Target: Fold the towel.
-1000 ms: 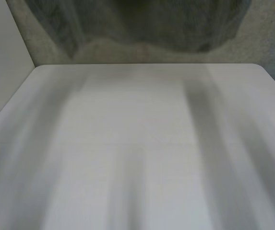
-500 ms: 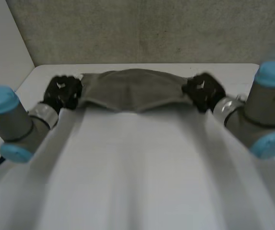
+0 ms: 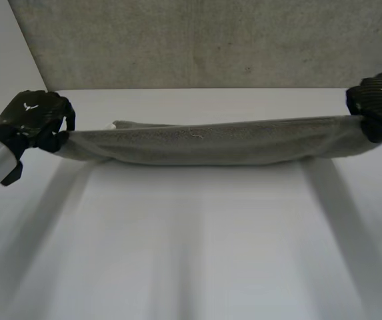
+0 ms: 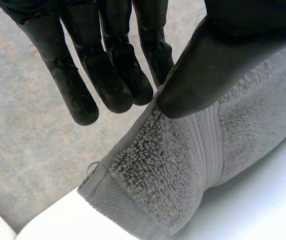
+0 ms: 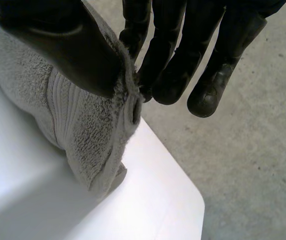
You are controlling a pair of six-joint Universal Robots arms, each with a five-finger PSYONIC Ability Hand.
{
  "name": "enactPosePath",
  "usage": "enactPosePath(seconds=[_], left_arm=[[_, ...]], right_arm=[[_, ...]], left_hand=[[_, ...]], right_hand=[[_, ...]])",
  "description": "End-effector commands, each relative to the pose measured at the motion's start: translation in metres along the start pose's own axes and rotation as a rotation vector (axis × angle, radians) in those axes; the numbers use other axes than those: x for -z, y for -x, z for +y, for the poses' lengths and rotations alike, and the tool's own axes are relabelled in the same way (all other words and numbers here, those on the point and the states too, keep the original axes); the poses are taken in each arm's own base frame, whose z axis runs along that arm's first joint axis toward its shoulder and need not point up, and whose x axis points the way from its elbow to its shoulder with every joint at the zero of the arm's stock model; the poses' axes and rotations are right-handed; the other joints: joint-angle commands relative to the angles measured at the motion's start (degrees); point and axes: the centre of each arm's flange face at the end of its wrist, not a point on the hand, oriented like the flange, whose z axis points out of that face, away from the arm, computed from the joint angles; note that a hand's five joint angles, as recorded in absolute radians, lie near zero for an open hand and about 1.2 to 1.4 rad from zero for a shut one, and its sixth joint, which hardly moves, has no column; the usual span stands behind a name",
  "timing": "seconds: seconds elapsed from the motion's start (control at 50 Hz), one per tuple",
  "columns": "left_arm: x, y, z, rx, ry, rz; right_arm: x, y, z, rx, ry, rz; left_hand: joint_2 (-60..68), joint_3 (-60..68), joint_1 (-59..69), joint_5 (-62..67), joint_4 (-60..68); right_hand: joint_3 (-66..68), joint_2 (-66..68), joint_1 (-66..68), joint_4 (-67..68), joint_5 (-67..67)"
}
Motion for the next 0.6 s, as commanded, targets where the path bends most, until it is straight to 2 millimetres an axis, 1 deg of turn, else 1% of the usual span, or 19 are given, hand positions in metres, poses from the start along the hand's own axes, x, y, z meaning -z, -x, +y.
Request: enactPosePath(seconds=[0.02, 0.14, 0.16, 0.2, 0.26, 0.28, 0.3, 0.32, 0.34, 0.36, 0.38, 0.4, 0.42, 0.44, 0.46, 0.48, 0.5, 0.52, 0.6], left_arm=[[0.041, -0.02, 0.0, 0.054, -0.007, 0.073], [0.035, -0.019, 0.013, 0.04, -0.044, 0.078], [0.035, -0.019, 0.013, 0.04, -0.044, 0.078], [0.018, -0.018, 0.032, 0.052, -0.032, 0.092], [0.008, -0.018, 0.039, 0.051, -0.033, 0.105], [-0.003, -0.02, 0.043, 0.049, -0.037, 0.122], [-0.014, -0.022, 0.05, 0.05, -0.036, 0.141], [-0.014, -0.022, 0.05, 0.05, -0.036, 0.142], [-0.025, -0.022, 0.057, 0.049, -0.036, 0.154], [-0.037, -0.02, 0.062, 0.05, -0.035, 0.159], [-0.037, -0.02, 0.062, 0.05, -0.035, 0.159], [-0.049, -0.015, 0.068, 0.049, -0.033, 0.145], [-0.061, -0.013, 0.075, 0.048, -0.03, 0.13], [-0.061, -0.013, 0.075, 0.048, -0.03, 0.13], [-0.073, -0.014, 0.08, 0.042, -0.032, 0.122], [-0.085, -0.018, 0.081, 0.033, -0.045, 0.124], [-0.098, -0.02, 0.084, 0.029, -0.057, 0.124], [-0.098, -0.02, 0.084, 0.029, -0.057, 0.124], [-0.123, -0.017, 0.094, 0.032, -0.047, 0.104]], right_arm=[[0.037, -0.011, 0.012, -0.078, 0.074, -0.069], [0.032, -0.002, 0.031, -0.113, 0.071, -0.13], [0.024, 0.0, 0.04, -0.121, 0.077, -0.14], [0.013, 0.002, 0.05, -0.128, 0.089, -0.144], [-0.008, 0.006, 0.068, -0.131, 0.124, -0.136], [-0.019, 0.008, 0.073, -0.124, 0.142, -0.125], [-0.019, 0.008, 0.073, -0.123, 0.142, -0.125], [-0.03, 0.013, 0.078, -0.114, 0.164, -0.117], [-0.031, 0.013, 0.078, -0.114, 0.164, -0.117], [-0.043, 0.018, 0.084, -0.105, 0.193, -0.111], [-0.056, 0.021, 0.091, -0.094, 0.222, -0.095], [-0.056, 0.021, 0.091, -0.094, 0.222, -0.095], [-0.07, 0.023, 0.098, -0.089, 0.249, -0.072], [-0.07, 0.023, 0.098, -0.089, 0.25, -0.072], [-0.081, 0.024, 0.102, -0.083, 0.26, -0.056], [-0.082, 0.024, 0.102, -0.083, 0.26, -0.056], [-0.095, 0.025, 0.106, -0.081, 0.255, -0.041], [-0.095, 0.025, 0.106, -0.081, 0.255, -0.041], [-0.123, 0.037, 0.102, -0.141, 0.172, -0.012]], left_hand=[[2.13, 2.51, 5.19, 4.44, 1.61], [2.13, 2.51, 5.19, 4.44, 1.61], [2.13, 2.51, 5.19, 4.44, 1.61], [2.13, 2.51, 5.19, 4.44, 1.61], [2.13, 2.51, 5.19, 4.44, 1.61], [2.13, 2.51, 5.19, 4.44, 1.61], [2.13, 2.51, 5.19, 4.44, 1.61], [2.13, 2.51, 5.19, 4.44, 1.61], [2.13, 2.51, 5.19, 4.44, 1.61], [2.13, 2.51, 5.19, 4.44, 1.61], [2.13, 2.51, 5.19, 4.44, 1.61], [2.13, 2.51, 5.19, 4.44, 1.61], [2.13, 2.51, 5.19, 4.44, 1.61], [2.13, 2.51, 5.19, 4.44, 1.61], [2.13, 2.51, 5.19, 4.44, 1.61], [2.13, 2.51, 5.19, 4.44, 1.61], [2.13, 2.51, 5.19, 4.44, 1.61], [2.13, 2.51, 5.19, 4.44, 1.61], [2.13, 2.51, 5.19, 4.44, 1.61]], right_hand=[[2.29, 3.21, 2.95, 2.76, 2.9], [2.29, 3.21, 2.95, 2.76, 2.9], [2.29, 3.21, 2.95, 2.76, 2.9], [2.29, 3.21, 2.95, 2.76, 2.9], [2.29, 3.21, 2.95, 2.76, 2.9], [2.29, 3.21, 2.95, 2.76, 2.9], [2.29, 3.21, 2.95, 2.76, 2.9], [2.29, 3.21, 2.95, 2.76, 2.9], [2.29, 3.21, 2.95, 2.76, 2.9], [2.29, 3.21, 2.95, 2.76, 2.9], [2.29, 3.21, 2.95, 2.76, 2.9], [2.29, 3.21, 2.95, 2.76, 2.9], [2.29, 3.21, 2.95, 2.76, 2.9], [2.29, 3.21, 2.95, 2.76, 2.9], [2.29, 3.21, 2.95, 2.76, 2.9], [2.29, 3.21, 2.95, 2.76, 2.9], [2.29, 3.21, 2.95, 2.76, 2.9], [2.29, 3.21, 2.95, 2.76, 2.9], [2.29, 3.21, 2.95, 2.76, 2.9]])
